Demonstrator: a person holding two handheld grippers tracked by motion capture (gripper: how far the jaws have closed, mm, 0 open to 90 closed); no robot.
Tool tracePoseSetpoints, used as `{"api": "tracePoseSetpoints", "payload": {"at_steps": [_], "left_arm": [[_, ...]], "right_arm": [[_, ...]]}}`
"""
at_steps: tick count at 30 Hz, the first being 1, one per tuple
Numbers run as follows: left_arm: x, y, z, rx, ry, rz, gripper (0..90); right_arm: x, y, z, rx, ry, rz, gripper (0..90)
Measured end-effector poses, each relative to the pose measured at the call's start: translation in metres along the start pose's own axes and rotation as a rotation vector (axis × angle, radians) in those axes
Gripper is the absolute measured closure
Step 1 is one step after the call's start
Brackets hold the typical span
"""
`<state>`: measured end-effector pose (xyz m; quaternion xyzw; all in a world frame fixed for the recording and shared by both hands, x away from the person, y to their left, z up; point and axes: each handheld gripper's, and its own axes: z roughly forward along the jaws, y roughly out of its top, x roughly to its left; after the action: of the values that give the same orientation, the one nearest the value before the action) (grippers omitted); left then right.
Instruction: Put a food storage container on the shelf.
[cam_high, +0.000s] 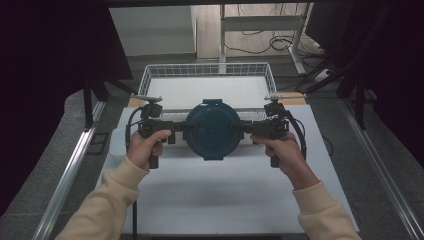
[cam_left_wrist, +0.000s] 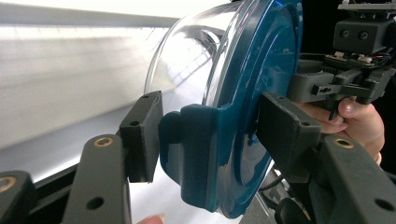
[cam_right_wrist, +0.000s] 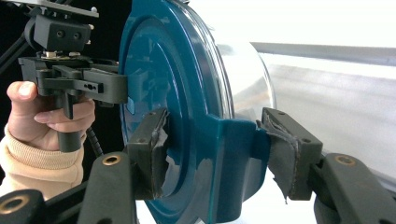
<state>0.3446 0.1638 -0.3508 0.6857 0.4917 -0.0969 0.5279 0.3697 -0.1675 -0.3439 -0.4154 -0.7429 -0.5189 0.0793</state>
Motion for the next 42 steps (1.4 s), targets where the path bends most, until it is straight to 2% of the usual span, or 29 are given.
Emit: {"api": "tracePoseSetpoints", "payload": {"at_steps": [5,11,21,26,31,42], "left_arm": [[-0.002,0.01,0.001,0.003,0.0,0.002,42.3],[-0.006,0.022,0.002,0.007,0.007,0.025,42.3],[-0.002,0.038,0.002,0.013,-0.002,0.02,42.0],[0.001,0.046,0.001,0.013,0.007,0.015,42.0],[0.002,0.056,-0.003,0.006,0.01,0.019,41.9],[0.007,0.088,-0.006,0.005,0.007,0.025,41.4]], "right_arm": [[-0.001,0.01,-0.003,-0.001,0.0,-0.001,43.1],[-0.003,0.017,-0.006,-0.014,0.005,-0.002,43.2],[-0.005,0.032,-0.005,-0.009,0.005,-0.004,43.8],[-0.008,0.039,-0.001,-0.008,0.009,-0.004,43.8],[-0.008,0.05,0.002,-0.008,0.012,-0.009,43.8],[-0.007,0.083,0.007,-0.011,0.004,-0.019,43.9]]}}
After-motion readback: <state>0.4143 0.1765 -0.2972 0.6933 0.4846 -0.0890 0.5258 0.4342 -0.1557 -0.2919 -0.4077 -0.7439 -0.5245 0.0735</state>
